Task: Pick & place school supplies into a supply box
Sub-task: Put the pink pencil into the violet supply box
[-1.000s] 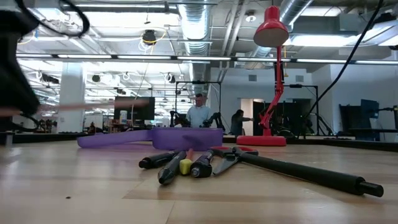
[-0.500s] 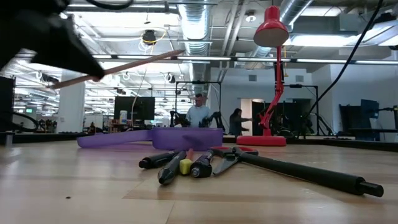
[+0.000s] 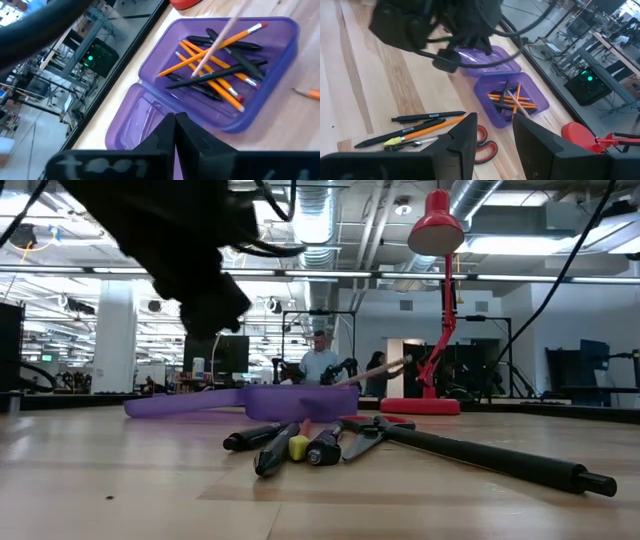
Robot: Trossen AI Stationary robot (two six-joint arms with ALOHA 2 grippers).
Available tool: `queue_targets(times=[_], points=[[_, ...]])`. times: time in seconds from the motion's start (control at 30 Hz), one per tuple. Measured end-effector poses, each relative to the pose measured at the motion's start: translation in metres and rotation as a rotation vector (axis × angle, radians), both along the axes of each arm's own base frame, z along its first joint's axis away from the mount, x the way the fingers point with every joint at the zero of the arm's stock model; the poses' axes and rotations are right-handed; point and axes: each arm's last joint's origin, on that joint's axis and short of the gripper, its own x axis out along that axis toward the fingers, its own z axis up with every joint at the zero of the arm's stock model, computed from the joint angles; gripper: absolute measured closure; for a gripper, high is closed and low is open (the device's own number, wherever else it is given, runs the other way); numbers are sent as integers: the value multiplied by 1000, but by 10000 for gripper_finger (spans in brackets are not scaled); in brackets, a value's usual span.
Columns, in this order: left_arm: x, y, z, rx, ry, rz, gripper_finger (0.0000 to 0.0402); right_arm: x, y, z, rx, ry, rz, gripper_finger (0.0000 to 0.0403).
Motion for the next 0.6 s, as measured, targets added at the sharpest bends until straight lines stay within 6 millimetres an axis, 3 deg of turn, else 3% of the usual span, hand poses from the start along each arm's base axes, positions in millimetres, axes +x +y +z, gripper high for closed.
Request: queue_targets(times=[0.3,0.6], points=[[11,8,-1,-5,22,-15,401,-6,6,0,-7,10,24,282],[5,-6,-1,-3,18,-59,401,-5,4,0,-4,7,17,282]])
